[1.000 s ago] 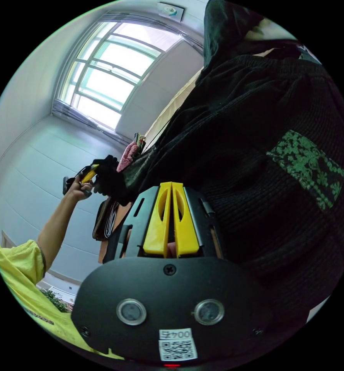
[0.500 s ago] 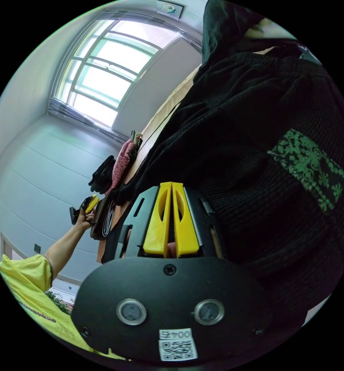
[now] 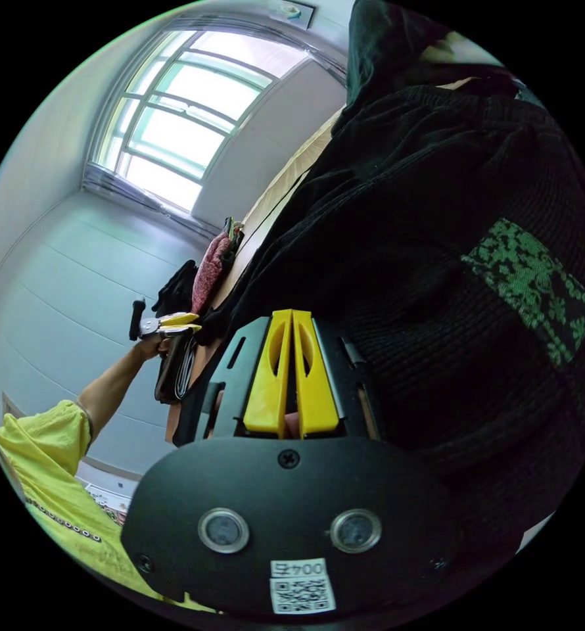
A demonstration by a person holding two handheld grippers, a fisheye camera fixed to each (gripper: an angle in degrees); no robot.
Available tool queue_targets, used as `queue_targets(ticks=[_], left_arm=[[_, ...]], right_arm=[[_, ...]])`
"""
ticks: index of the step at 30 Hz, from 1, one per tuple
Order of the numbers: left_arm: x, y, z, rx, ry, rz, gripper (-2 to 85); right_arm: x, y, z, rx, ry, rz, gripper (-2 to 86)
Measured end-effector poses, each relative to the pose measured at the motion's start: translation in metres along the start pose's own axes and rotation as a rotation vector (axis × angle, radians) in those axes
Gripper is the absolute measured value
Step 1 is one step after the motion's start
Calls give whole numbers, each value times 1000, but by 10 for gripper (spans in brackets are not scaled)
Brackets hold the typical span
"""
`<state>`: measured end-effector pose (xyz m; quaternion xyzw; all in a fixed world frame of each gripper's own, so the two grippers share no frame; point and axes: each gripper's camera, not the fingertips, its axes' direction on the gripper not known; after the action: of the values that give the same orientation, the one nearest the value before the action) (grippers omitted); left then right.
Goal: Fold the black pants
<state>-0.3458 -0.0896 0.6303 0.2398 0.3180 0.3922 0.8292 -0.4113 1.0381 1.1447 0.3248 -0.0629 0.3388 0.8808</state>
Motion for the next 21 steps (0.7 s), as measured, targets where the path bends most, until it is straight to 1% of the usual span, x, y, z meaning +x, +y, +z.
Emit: queue_targets(ticks=[5,7,9,11,13,14,15,16,19,21], left_arm=[[-1,-22,21,-130,73,48,120],[9,-30,33,-199,85,72,76],[21,-33,34,-210,66,110,51],[30,-32,29,-176,15,70,39],[43,-22,30,-122,-15,-32,31],[47,-18,36,-125,-21,-62,30],[55,-11,46,-107,-31,-119,29],[57,-2,47,-47,-33,-203,28],[53,19,51,57,35,-366,28],[54,28,52,93,61,-412,27]], right_arm=[[-4,-15,12,-8,7,-5,-7],[-7,-20,17,-8,10,-4,-7],[-10,-25,22,-8,14,-3,-7],[-16,-32,30,-8,17,-3,-7],[-21,-37,36,-6,19,-4,-7],[-26,-41,41,-6,20,-7,-7],[-28,-42,43,-7,20,-8,-7],[-33,-46,48,-10,13,-12,-6],[-51,-61,63,-37,-13,-21,-2],[-86,-72,63,-20,29,-131,4]])
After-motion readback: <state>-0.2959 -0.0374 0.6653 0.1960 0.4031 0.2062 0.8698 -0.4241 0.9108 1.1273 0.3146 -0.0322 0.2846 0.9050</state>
